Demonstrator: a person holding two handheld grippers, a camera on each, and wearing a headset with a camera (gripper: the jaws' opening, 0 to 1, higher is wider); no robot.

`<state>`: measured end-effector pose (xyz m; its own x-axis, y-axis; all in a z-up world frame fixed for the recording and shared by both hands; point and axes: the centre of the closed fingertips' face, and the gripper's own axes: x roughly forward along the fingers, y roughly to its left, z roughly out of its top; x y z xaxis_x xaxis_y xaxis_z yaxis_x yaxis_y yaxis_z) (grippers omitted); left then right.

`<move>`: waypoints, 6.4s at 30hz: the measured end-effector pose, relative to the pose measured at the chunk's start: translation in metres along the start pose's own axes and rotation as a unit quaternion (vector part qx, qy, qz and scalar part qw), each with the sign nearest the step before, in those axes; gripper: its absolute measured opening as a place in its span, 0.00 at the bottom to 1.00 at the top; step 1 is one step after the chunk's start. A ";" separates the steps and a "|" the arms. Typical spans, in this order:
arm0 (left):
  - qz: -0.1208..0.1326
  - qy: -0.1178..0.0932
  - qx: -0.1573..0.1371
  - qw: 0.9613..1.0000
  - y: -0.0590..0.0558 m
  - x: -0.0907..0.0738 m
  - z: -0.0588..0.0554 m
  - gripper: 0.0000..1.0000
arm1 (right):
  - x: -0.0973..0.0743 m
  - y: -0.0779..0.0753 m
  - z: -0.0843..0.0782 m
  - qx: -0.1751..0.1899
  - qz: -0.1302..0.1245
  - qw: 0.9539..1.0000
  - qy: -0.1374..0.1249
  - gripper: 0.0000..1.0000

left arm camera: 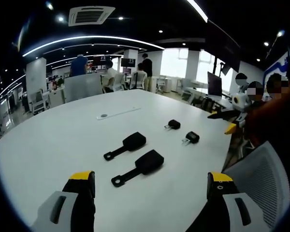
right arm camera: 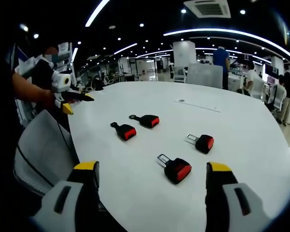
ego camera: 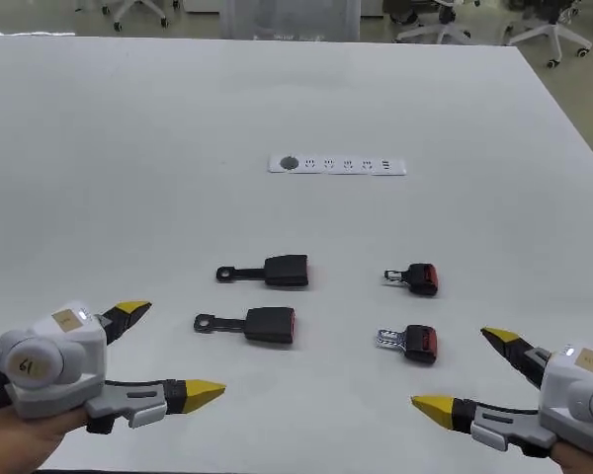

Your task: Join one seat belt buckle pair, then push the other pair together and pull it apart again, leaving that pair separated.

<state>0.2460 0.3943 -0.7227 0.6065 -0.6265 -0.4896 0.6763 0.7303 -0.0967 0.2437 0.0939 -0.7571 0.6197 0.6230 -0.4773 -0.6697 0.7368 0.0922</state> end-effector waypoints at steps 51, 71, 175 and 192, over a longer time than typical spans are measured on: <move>-0.018 0.024 0.012 0.999 0.009 0.027 -0.002 0.95 | 0.018 -0.022 -0.011 -0.015 0.007 0.999 0.042 0.88; -0.043 0.052 0.020 0.998 0.018 0.058 -0.012 0.95 | 0.040 -0.036 -0.020 -0.037 0.039 0.995 0.085 0.84; -0.224 0.185 0.240 0.926 0.016 0.166 -0.059 0.36 | 0.084 -0.053 -0.057 -0.201 0.231 0.911 0.276 0.36; -0.224 0.189 0.245 0.924 0.018 0.167 -0.062 0.35 | 0.091 -0.047 -0.057 -0.219 0.262 0.903 0.261 0.34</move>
<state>0.3338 0.3196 -0.8602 0.0939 -0.6283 -0.7723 0.9883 0.1524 -0.0038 0.3083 0.1007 -0.8548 -0.0306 0.5622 -0.8264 -0.9836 0.1301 0.1249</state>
